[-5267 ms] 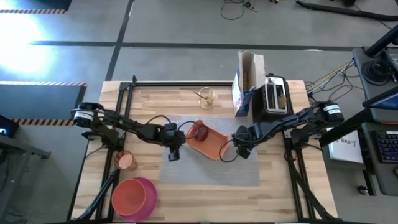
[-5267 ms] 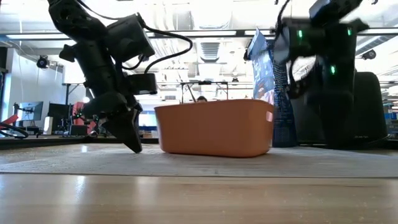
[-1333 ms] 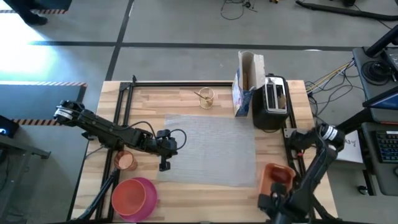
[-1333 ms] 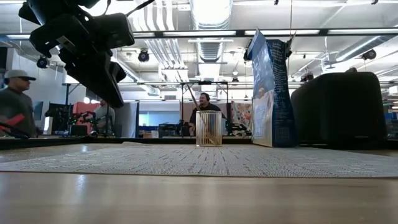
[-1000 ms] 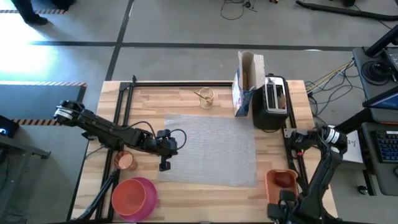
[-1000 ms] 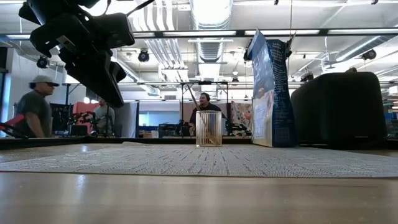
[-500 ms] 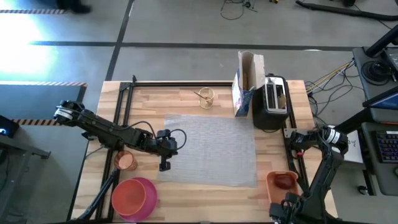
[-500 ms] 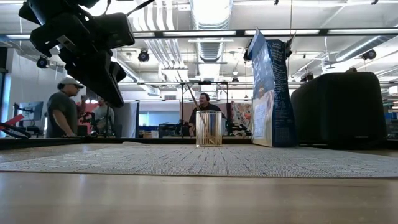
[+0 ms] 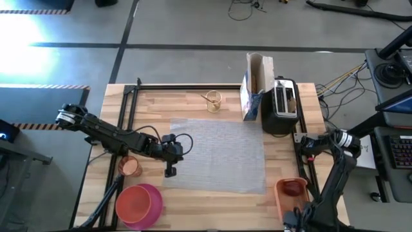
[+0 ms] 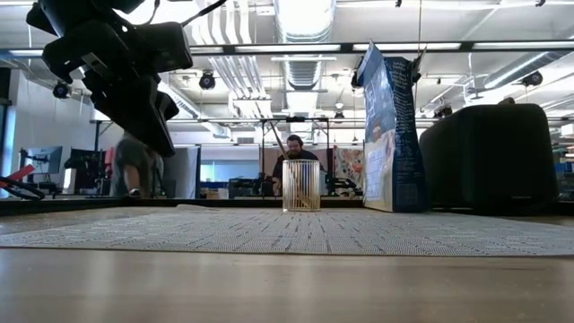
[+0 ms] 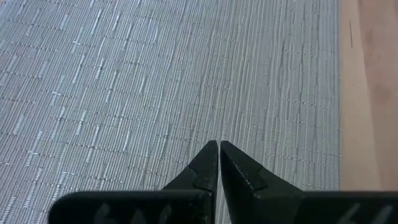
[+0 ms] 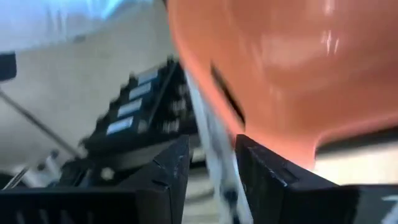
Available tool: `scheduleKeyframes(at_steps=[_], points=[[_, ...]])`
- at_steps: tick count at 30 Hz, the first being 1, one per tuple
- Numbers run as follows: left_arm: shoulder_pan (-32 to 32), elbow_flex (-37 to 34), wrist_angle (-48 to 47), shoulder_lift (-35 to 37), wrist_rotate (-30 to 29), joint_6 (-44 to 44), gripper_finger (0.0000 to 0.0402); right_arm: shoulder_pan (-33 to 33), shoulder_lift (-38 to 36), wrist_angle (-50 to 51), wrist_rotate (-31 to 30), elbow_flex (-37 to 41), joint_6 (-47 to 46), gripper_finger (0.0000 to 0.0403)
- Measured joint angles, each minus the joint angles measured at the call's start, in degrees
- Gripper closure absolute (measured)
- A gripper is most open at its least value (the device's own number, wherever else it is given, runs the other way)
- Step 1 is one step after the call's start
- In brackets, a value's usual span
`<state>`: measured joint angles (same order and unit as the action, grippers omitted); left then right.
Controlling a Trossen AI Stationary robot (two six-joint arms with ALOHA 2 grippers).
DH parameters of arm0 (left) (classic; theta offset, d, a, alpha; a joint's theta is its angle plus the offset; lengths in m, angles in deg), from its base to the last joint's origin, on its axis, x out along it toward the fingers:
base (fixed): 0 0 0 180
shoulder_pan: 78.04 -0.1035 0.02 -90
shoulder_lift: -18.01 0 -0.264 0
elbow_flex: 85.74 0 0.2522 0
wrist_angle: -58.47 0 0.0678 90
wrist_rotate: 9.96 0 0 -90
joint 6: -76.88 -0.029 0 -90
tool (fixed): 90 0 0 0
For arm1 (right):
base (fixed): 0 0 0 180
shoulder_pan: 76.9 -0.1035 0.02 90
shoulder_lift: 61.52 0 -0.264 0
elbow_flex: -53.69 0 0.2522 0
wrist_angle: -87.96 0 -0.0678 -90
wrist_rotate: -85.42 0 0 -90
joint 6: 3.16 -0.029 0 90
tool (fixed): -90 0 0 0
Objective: Arrange a breakfast setting
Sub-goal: Move the orange bin into the bottom right of the table, then put the orange bowl to the center on the table mat
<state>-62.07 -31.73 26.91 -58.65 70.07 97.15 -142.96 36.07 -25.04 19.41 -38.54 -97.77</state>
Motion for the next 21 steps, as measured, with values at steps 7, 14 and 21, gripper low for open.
scheduleKeyframes(at_steps=[7,14,21], points=[[0.0,0.0,-0.3,0.0,2.3,2.7,0.04,0.6,-4.3,0.1,-0.8,0.0,-2.5,0.0298],[0.1,0.0,-0.3,0.0,18.8,7.4,0.04,2.9,-8.3,0.7,-16.5,0.0,0.7,0.0322],[3.6,0.7,-1.2,0.0,25.8,-0.5,0.04,6.8,-11.2,0.7,-30.0,0.0,15.7,0.0327]])
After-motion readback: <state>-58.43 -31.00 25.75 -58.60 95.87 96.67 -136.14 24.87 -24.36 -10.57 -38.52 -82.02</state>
